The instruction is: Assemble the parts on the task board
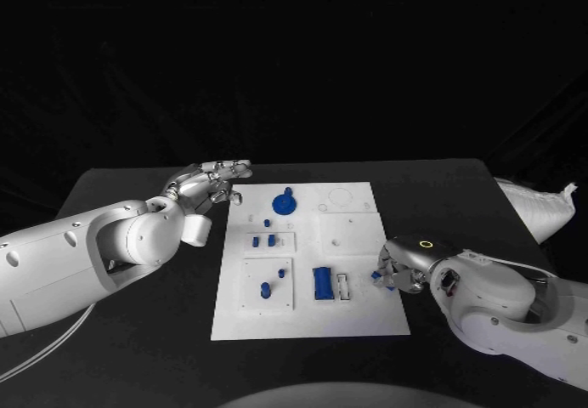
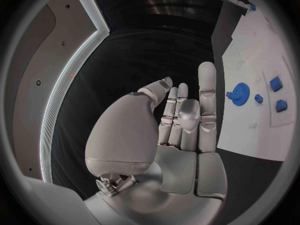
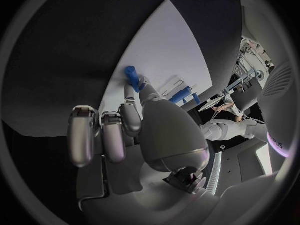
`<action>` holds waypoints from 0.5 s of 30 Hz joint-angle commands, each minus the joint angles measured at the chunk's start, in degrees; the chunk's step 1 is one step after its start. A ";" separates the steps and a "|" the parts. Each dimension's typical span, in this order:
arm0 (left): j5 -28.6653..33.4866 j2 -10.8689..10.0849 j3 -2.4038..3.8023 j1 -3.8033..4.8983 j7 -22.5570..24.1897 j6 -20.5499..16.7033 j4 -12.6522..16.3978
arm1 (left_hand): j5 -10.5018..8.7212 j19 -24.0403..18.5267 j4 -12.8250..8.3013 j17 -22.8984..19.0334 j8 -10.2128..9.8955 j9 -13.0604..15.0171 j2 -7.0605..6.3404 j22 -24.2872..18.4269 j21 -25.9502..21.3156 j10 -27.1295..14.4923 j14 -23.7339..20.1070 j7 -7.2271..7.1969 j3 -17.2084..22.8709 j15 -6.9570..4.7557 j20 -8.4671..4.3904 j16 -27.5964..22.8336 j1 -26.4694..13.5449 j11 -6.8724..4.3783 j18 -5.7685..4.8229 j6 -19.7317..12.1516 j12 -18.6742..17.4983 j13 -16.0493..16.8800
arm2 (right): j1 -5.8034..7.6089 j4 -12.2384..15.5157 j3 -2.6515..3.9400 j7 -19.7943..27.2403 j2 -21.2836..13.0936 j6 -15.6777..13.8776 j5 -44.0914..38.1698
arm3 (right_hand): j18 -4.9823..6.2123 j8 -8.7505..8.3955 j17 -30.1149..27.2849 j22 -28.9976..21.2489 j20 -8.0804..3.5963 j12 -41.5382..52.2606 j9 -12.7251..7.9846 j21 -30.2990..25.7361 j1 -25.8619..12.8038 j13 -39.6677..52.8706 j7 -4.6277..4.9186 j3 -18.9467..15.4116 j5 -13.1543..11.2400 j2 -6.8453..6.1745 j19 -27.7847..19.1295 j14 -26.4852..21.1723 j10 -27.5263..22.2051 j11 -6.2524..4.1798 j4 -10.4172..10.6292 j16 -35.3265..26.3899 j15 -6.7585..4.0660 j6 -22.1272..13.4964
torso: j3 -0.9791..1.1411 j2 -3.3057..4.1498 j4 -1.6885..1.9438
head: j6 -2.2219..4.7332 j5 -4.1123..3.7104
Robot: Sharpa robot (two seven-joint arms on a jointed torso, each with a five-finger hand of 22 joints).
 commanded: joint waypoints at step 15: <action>-0.31 -0.08 0.03 0.00 0.23 0.92 0.26 | 0.11 -0.36 0.02 -0.09 0.37 -0.06 0.29 -0.07 -0.30 -0.42 -0.19 0.11 -0.31 -0.01 0.13 -0.11 -0.42 -0.11 1.04 -0.46 0.10 -0.01 | -1.15 -1.02 -0.62 -1.14 1.03 6.83 0.00 | -0.42 -2.94 11.11 0.96 -0.06 3.74 -3.76 0.30 -0.05 26.81 0.04 5.71 8.62 -2.43 1.04 5.23 5.37 -2.96 1.29 0.28 -0.32 1.75 | -0.10 -0.06 0.10 | -0.16 -0.30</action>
